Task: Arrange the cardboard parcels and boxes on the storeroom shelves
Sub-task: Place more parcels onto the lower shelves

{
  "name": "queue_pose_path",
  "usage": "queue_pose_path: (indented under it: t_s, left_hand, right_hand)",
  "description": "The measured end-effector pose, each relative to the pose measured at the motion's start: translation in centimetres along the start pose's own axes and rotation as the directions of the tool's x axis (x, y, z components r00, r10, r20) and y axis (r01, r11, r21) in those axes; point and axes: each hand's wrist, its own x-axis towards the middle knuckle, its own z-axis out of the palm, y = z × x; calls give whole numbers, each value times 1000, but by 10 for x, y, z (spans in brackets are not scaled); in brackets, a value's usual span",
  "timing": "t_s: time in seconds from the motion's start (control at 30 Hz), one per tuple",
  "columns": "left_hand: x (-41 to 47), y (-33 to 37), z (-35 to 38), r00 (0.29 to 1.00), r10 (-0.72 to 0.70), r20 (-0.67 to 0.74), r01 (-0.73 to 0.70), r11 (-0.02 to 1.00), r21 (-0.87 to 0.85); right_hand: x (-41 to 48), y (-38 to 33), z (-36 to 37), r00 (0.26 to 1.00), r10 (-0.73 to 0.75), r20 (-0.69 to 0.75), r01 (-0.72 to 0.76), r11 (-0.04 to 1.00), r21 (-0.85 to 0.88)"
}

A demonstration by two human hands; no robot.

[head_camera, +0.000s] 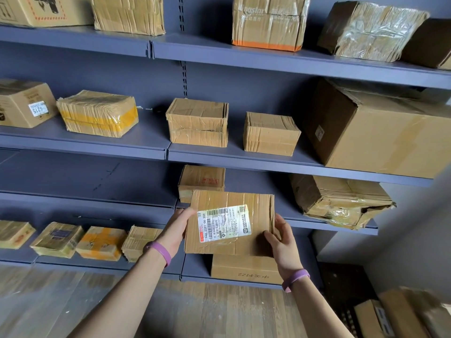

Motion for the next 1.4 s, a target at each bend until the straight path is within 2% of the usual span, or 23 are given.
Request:
queue_pose_path:
  t_s: [0.1, 0.2, 0.3, 0.43, 0.6, 0.73, 0.93, 1.1, 1.27, 1.4]
  left_hand:
    - [4, 9, 3, 996, -76, -51, 72, 994, -81]
    - [10, 16, 5, 987, -128, -102, 119, 989, -89]
    - [11, 17, 6, 986, -140, -91, 134, 989, -67]
    - [16, 8, 8, 995, -94, -30, 96, 993, 65]
    - [21, 9, 18, 999, -48, -16, 49, 996, 75]
    - [29, 7, 26, 1000, -11, 7, 10, 988, 153]
    - [47, -2, 47, 998, -5, 59, -11, 966, 258]
    - [66, -1, 71, 994, 3, 110, -42, 937, 346]
    - [86, 8, 101, 996, -67, 56, 50, 963, 265]
    - [115, 3, 125, 986, -137, 97, 135, 991, 27]
  right_hand:
    - [0, -1, -1, 999, -40, 25, 41, 998, -38]
    - [-2, -3, -2, 997, -67, 34, 69, 995, -65]
    - [-1, -2, -5, 996, -70, 51, 72, 997, -31]
    - [0, -4, -5, 994, -58, 88, 55, 998, 38]
    - [1, 0, -6, 999, -12, -39, 12, 1000, 4]
    - [9, 5, -12, 994, 63, -91, -62, 998, 19]
    - [29, 6, -32, 987, 34, -159, -55, 990, -132]
    - [58, 7, -57, 992, 16, -127, -43, 975, -218]
    - [97, 10, -78, 997, 39, -69, -57, 953, -298]
    - [129, 10, -92, 996, 69, -54, -84, 933, -350]
